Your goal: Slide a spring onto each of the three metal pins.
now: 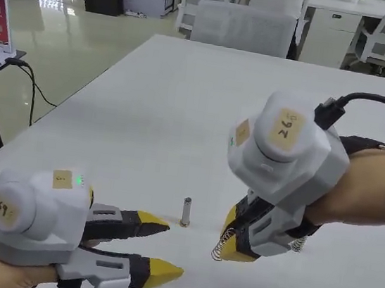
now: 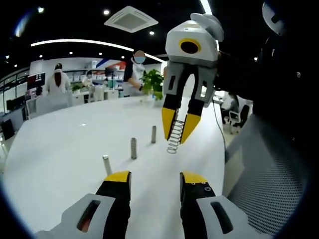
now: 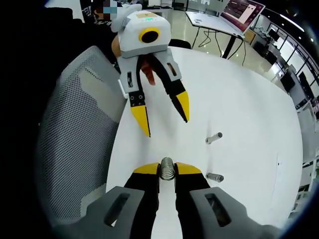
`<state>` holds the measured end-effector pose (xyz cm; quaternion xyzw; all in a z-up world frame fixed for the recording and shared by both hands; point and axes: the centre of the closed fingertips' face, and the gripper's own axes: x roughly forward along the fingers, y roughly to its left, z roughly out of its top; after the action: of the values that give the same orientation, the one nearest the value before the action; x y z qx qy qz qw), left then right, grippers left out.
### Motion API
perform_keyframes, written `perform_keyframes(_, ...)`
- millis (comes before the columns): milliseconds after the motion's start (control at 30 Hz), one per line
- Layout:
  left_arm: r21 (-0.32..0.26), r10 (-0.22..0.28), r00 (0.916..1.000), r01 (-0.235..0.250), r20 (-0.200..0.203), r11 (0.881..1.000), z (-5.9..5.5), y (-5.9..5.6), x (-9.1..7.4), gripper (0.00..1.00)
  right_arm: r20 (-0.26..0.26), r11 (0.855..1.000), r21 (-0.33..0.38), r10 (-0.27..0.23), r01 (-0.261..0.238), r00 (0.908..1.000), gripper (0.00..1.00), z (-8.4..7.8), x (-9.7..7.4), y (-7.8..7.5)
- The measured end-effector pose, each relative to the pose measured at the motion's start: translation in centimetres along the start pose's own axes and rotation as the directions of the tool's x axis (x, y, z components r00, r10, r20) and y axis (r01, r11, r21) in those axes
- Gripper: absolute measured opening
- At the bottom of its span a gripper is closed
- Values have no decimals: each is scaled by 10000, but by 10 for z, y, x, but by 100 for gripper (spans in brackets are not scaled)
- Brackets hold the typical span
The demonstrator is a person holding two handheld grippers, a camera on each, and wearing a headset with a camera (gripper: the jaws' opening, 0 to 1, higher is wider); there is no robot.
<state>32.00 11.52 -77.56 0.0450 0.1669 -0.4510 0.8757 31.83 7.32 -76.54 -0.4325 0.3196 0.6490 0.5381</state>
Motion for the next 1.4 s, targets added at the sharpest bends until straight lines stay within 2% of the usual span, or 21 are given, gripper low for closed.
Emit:
perform_keyframes(600,-198,220,9998,-220,-15,9996,-6,0,-3,40,-113,9997,-159,-162,160,9998,8,2,-6,-6)
perform_keyframes(1400,-194,168,9998,-170,-121,9997,-9,-1,-2,45,-332,9966,-312,-774,764,9964,8,10,-25,-38)
